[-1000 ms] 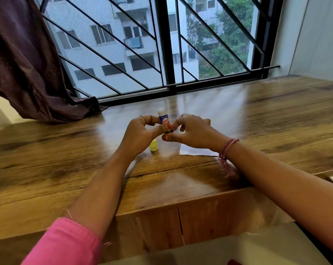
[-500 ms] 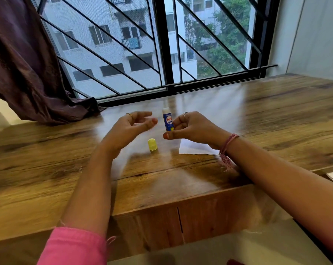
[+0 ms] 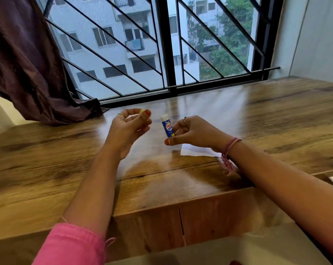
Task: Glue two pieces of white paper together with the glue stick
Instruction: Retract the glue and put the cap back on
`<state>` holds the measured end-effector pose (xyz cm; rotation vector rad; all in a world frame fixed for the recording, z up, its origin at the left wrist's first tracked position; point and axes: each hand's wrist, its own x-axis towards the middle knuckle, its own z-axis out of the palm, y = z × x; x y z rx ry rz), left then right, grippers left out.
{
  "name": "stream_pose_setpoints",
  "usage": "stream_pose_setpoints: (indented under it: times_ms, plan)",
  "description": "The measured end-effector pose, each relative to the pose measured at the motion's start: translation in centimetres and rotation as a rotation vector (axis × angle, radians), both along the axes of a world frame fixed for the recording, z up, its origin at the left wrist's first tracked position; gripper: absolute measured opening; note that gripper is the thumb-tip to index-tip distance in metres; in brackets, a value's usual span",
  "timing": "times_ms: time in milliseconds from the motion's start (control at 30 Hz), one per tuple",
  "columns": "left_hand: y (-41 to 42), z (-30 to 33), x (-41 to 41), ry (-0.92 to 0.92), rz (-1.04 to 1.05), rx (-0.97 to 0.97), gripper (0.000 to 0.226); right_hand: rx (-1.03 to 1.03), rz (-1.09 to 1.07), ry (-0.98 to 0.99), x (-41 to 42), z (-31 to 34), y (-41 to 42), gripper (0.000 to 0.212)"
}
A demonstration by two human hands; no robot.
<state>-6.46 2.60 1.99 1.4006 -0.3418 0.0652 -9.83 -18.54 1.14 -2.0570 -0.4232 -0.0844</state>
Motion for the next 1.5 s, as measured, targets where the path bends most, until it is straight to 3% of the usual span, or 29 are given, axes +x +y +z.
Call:
stream_pose_setpoints:
  times_ms: [233,467,667,767,933,1167,1500]
  plan:
    - [-1.2,-0.3,-0.3,0.056,-0.034,-0.080,0.033,-0.017,-0.009,-0.062,-0.1,0.0,0.5,0.038]
    - [-1.6,-0.4,-0.6,-0.019,-0.079,-0.099,0.024,-0.053,-0.018,-0.125,-0.4,0.0,0.6,0.031]
    - [-1.9,-0.7,-0.8,-0.186,0.003,0.076,0.022,-0.096,-0.049,-0.226,-0.3,-0.1,0.8,0.030]
    - [-2.1,-0.8,-0.7,-0.198,0.055,0.130,0.015,-0.107,-0.087,-0.284,-0.2,-0.2,0.8,0.030]
    - [-2.5,-0.9,-0.9,-0.137,-0.028,0.110,0.015,-0.099,-0.148,-0.313,-0.3,-0.3,0.9,0.028]
    - [-3.4,-1.5,-1.5,-0.166,-0.162,0.225,0.049,-0.079,-0.224,-0.390,-0.7,-0.2,1.3,0.022]
    - [-4.2,-1.4,-2.0,-0.233,-0.050,0.274,0.047,-0.090,-0.244,-0.393,-0.8,-0.3,1.5,0.021]
